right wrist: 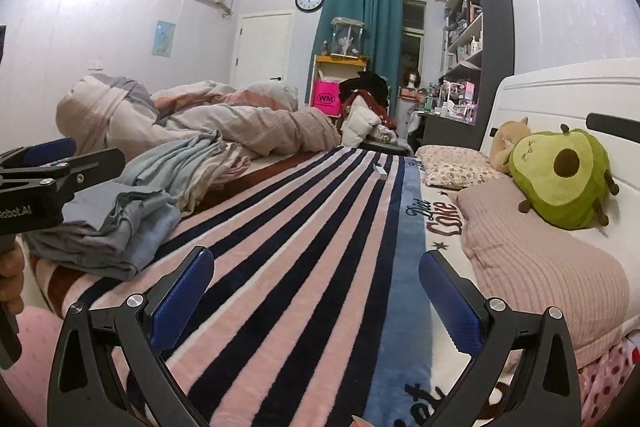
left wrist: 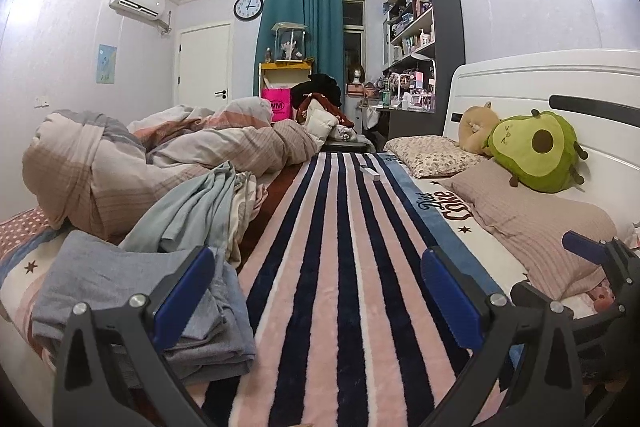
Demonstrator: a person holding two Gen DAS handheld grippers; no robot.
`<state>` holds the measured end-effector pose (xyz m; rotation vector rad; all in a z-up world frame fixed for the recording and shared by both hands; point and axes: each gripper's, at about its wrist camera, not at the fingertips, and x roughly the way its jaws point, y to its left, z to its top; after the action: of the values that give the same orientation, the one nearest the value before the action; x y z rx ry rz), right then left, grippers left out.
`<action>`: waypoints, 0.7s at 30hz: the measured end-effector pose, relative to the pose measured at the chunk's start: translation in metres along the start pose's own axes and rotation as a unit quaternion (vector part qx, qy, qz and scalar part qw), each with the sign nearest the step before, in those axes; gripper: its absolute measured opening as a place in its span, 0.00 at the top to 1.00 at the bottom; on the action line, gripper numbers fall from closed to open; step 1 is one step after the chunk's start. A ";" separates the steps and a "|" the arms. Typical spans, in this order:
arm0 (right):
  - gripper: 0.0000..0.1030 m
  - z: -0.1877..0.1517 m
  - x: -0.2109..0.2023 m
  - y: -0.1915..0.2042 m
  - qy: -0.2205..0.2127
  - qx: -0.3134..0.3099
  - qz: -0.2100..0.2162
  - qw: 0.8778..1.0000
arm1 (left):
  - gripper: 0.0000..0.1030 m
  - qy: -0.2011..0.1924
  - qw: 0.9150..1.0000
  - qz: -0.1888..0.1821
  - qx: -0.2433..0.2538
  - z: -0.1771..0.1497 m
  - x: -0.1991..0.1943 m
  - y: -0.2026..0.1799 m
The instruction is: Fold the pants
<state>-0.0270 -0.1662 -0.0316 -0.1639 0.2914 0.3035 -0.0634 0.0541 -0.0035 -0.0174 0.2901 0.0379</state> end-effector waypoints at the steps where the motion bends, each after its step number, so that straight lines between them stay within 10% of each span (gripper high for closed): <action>1: 0.01 0.000 0.000 0.001 0.000 -0.001 0.001 1.000 | 0.01 0.001 1.000 0.001 0.001 -0.001 0.000 0.000; 21: 0.01 0.002 -0.002 -0.004 -0.001 0.007 -0.007 1.000 | 0.01 0.003 1.000 0.007 -0.003 -0.005 0.002 0.004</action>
<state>-0.0273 -0.1698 -0.0281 -0.1509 0.2908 0.2879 -0.0634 0.0584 -0.0090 -0.0214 0.2971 0.0526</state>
